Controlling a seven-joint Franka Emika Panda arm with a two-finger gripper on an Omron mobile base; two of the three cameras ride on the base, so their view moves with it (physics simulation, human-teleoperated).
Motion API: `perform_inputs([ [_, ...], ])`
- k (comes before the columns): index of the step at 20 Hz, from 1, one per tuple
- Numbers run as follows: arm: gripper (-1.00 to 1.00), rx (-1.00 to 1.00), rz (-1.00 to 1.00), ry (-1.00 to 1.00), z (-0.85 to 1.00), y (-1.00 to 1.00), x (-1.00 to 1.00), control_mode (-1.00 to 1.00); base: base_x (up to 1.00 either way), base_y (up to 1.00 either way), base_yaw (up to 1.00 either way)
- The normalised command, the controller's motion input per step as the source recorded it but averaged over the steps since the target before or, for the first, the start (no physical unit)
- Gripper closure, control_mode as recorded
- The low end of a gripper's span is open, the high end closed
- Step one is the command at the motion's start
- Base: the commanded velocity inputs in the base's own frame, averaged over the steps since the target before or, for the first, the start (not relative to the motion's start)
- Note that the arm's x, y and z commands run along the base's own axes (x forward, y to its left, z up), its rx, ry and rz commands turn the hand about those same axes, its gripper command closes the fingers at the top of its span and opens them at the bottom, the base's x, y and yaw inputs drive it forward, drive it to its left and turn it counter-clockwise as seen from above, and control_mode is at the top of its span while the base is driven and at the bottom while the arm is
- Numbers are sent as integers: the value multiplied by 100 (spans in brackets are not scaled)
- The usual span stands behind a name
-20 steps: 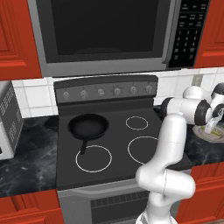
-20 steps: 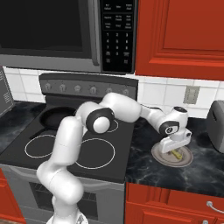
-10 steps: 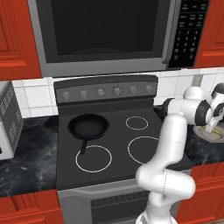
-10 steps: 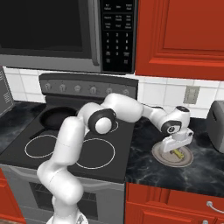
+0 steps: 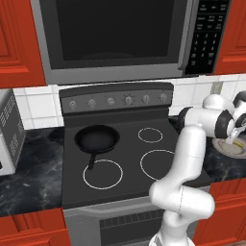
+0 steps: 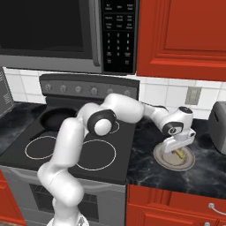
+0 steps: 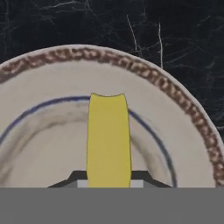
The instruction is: Pick up the butter stick and place it in the pan. Then turn on the burner for the pan.
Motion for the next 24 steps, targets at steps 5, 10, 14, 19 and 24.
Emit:
perform_inputs([
  [5,100,0,-4,-2,20,19,-7,-100,0,0,0],
  [10,100,0,-6,-1,10,33,-51,-100,0,0,0],
  [14,100,0,-8,-1,17,41,-50,-100,0,0,0],
  [19,100,0,-10,0,29,50,-19,-100,0,0,0],
  [24,100,0,-10,0,34,47,-5,-100,0,0,0],
])
